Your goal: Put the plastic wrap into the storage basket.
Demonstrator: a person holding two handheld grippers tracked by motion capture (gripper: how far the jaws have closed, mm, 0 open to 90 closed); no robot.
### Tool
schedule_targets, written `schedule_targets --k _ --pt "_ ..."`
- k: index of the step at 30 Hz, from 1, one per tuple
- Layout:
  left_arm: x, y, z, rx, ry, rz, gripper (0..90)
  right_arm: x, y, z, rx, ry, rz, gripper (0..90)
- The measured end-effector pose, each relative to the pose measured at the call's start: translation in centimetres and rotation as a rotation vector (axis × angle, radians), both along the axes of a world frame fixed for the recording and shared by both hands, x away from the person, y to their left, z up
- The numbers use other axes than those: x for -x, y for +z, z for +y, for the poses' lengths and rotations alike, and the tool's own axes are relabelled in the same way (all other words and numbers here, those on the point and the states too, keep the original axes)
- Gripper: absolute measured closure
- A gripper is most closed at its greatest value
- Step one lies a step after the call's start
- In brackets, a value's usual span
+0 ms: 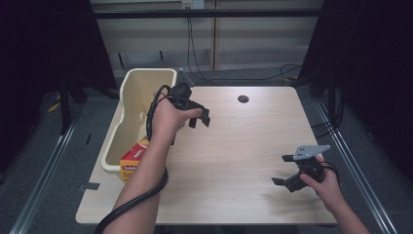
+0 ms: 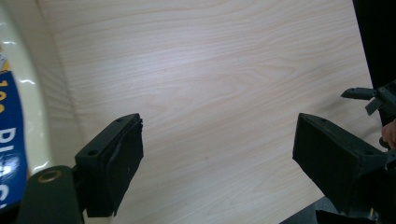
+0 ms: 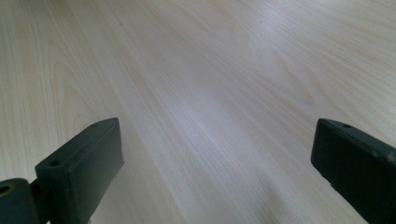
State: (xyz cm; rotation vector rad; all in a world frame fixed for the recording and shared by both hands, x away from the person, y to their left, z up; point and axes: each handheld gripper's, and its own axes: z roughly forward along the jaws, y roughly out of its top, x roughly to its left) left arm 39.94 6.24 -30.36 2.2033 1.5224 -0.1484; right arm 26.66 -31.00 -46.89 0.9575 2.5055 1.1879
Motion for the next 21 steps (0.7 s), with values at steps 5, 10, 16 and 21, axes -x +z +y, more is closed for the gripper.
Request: schedule_targets --k 5,10,16,21 --pt "0.3 -0.7 -0.6 0.007 -0.015 -0.003 15.7 0.0 0.0 0.0 0.001 -0.005 -0.001 2.2" --pt "0.4 -1.2 -0.8 0.009 -0.025 -0.022 14.6 0.0 -0.1 0.0 0.001 -0.002 -0.001 2.2" --pt "0.6 -1.9 -1.2 0.019 -0.03 -0.022 14.0 0.0 -0.1 0.0 0.004 -0.001 0.0 2.2" --pt "0.7 -2.5 -1.5 0.017 -0.05 -0.026 13.5 -0.1 -0.2 -0.1 0.009 -0.001 -0.004 2.2"
